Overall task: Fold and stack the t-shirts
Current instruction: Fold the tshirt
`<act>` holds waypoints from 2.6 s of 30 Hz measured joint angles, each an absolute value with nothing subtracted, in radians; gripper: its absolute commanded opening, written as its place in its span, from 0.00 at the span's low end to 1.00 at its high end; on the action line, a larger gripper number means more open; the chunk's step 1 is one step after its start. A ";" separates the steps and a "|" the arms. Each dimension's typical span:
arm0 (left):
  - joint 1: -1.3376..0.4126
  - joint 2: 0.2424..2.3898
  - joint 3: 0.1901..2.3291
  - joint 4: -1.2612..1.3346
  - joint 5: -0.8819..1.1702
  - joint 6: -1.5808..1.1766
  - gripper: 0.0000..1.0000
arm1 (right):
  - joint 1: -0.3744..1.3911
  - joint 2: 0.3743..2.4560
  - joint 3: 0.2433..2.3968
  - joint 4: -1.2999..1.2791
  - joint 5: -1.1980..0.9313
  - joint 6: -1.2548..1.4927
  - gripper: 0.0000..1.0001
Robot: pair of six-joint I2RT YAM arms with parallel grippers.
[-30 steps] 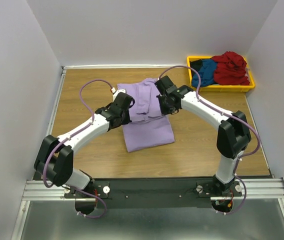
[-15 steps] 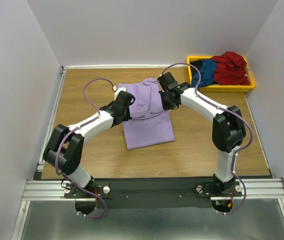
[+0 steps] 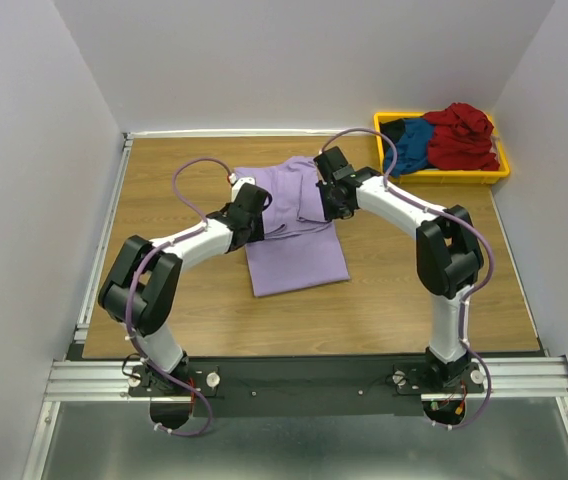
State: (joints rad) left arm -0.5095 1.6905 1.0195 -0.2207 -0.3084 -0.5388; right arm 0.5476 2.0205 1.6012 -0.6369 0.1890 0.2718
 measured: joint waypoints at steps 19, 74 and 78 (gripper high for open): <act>-0.712 1.394 0.822 -0.164 -0.260 -0.681 0.37 | 0.637 1.876 1.383 -0.430 -0.028 0.403 0.24; -0.713 1.106 0.267 0.118 -0.034 -1.046 0.26 | 0.383 1.704 0.373 0.647 -0.787 0.829 0.34; -0.713 1.045 0.262 0.071 -0.034 -1.072 0.26 | 0.366 1.684 0.339 0.689 -0.799 0.845 0.39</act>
